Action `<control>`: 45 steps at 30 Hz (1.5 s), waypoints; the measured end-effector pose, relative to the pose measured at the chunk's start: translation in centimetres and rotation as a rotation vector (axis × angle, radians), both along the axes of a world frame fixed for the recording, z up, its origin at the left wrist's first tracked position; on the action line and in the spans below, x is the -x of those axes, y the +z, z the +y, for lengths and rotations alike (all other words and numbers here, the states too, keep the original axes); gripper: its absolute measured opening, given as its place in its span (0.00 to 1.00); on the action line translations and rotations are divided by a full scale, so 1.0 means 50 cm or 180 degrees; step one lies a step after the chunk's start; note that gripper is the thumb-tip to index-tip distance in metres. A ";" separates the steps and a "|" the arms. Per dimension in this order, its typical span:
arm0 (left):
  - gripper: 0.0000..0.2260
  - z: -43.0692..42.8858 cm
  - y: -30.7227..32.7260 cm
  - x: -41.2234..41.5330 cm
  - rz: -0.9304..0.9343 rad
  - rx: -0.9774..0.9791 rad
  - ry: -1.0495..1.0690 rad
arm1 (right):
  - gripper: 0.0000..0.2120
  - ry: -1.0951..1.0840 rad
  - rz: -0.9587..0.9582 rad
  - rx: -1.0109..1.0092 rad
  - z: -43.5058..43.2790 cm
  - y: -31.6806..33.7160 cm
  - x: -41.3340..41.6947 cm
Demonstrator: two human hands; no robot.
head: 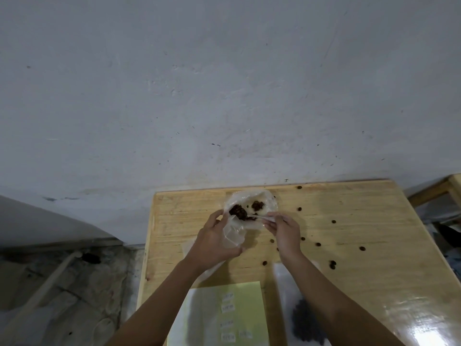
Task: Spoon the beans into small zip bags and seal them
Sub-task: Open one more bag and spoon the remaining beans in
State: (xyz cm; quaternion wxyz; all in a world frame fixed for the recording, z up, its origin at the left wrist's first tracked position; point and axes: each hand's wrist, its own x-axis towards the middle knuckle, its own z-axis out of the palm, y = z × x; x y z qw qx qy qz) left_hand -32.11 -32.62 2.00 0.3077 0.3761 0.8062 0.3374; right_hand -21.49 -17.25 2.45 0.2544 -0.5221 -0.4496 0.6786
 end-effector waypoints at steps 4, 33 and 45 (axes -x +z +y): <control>0.49 -0.005 -0.007 -0.002 0.0005 0.0048 0.0013 | 0.12 -0.0220 0.0139 0.0544 -0.013 -0.005 0.014; 0.53 0.015 -0.011 -0.009 0.0367 0.0178 0.0284 | 0.10 0.0362 -0.0068 -0.1275 0.017 0.066 -0.069; 0.48 -0.011 -0.024 -0.001 0.0155 0.0253 -0.0024 | 0.09 -0.0068 0.0418 -0.0825 -0.012 0.049 -0.014</control>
